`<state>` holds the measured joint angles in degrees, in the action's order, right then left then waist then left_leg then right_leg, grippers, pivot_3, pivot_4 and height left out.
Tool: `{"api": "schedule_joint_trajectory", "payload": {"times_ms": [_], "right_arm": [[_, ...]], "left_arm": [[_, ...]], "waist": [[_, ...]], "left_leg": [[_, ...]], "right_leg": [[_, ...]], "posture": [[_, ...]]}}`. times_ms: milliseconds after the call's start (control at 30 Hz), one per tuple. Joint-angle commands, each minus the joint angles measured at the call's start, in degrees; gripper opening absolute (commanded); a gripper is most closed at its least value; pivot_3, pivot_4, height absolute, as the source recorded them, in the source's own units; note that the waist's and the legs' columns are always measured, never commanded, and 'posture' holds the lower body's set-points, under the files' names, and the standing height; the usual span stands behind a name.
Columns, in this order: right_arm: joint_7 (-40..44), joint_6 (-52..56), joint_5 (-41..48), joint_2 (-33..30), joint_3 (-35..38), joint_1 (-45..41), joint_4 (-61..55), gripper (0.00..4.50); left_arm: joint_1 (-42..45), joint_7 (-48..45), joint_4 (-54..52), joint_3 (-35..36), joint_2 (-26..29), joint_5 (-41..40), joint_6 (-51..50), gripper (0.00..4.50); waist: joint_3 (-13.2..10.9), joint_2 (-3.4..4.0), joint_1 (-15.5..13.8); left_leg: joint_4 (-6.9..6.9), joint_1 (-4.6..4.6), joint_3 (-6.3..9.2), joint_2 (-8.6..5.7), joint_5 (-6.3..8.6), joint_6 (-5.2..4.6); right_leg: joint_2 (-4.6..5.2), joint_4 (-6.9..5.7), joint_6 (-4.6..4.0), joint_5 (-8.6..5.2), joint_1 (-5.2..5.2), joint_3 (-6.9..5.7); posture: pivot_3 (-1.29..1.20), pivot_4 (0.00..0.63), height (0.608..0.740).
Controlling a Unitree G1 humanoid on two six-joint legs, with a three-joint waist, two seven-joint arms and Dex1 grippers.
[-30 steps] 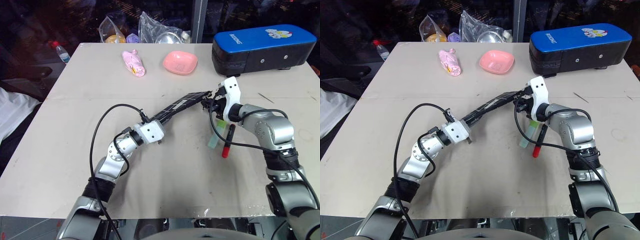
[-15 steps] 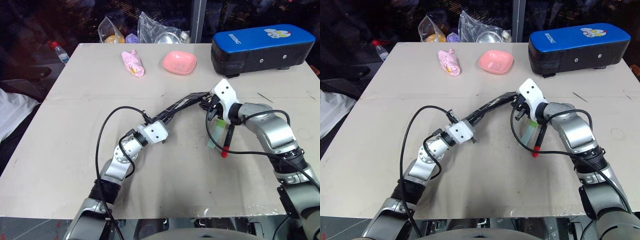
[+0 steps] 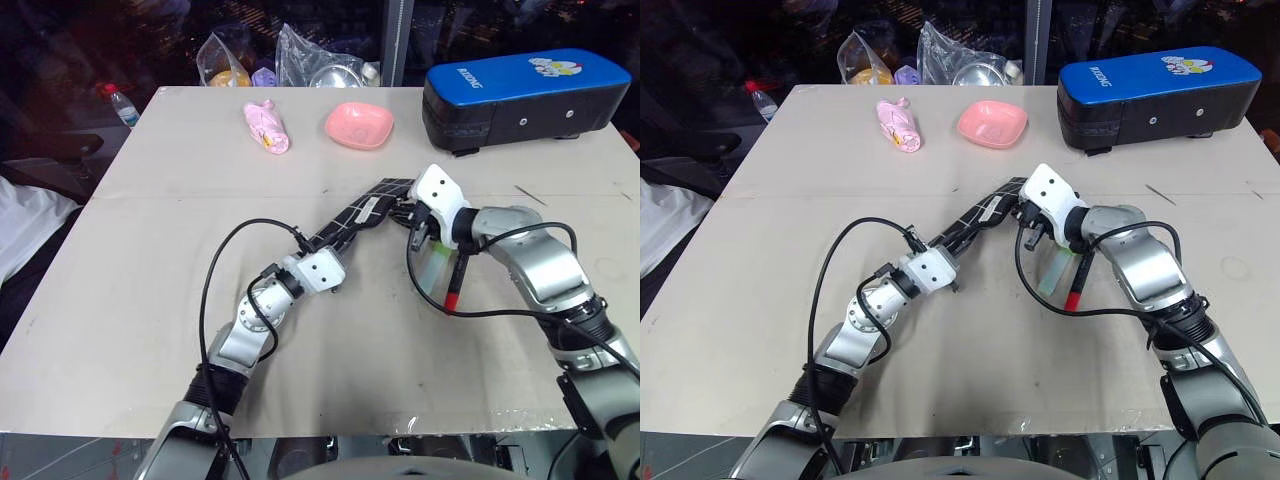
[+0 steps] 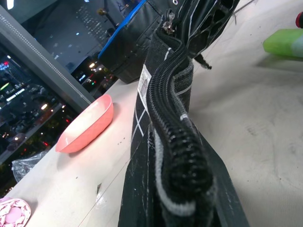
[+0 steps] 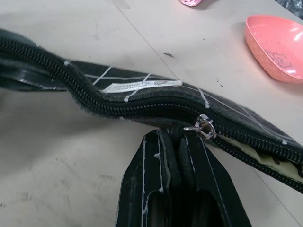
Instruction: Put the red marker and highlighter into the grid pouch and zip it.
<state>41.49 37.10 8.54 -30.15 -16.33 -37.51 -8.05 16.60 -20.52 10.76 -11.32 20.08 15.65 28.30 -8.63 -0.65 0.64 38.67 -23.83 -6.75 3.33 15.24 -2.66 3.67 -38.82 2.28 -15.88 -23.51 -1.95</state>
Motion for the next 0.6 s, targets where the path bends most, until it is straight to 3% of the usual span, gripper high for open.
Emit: {"api": "schedule_joint_trajectory", "payload": {"times_ms": [33,600], "right_arm": [[3.27,-1.43,0.55,-0.78,-0.44,-0.49,-4.19,0.02],[9.65,-3.29,-0.28,-3.56,-0.13,-1.41,-3.39,0.02]], "left_arm": [[0.29,0.64,-1.65,0.03,0.35,0.22,0.40,0.00],[2.17,7.91,-1.76,1.74,0.21,3.09,1.09,0.00]], "waist": [[0.00,0.00,-0.01],[0.00,0.00,-0.04]], "left_leg": [[0.00,0.00,0.00,0.00,0.00,0.00],[0.04,0.00,0.01,0.00,0.00,0.00]], "right_leg": [[0.00,0.00,0.00,0.00,0.00,0.00],[0.00,-0.01,0.00,0.00,0.00,-0.01]], "posture": [[0.00,0.150,0.740],[0.00,0.150,0.740]]}}
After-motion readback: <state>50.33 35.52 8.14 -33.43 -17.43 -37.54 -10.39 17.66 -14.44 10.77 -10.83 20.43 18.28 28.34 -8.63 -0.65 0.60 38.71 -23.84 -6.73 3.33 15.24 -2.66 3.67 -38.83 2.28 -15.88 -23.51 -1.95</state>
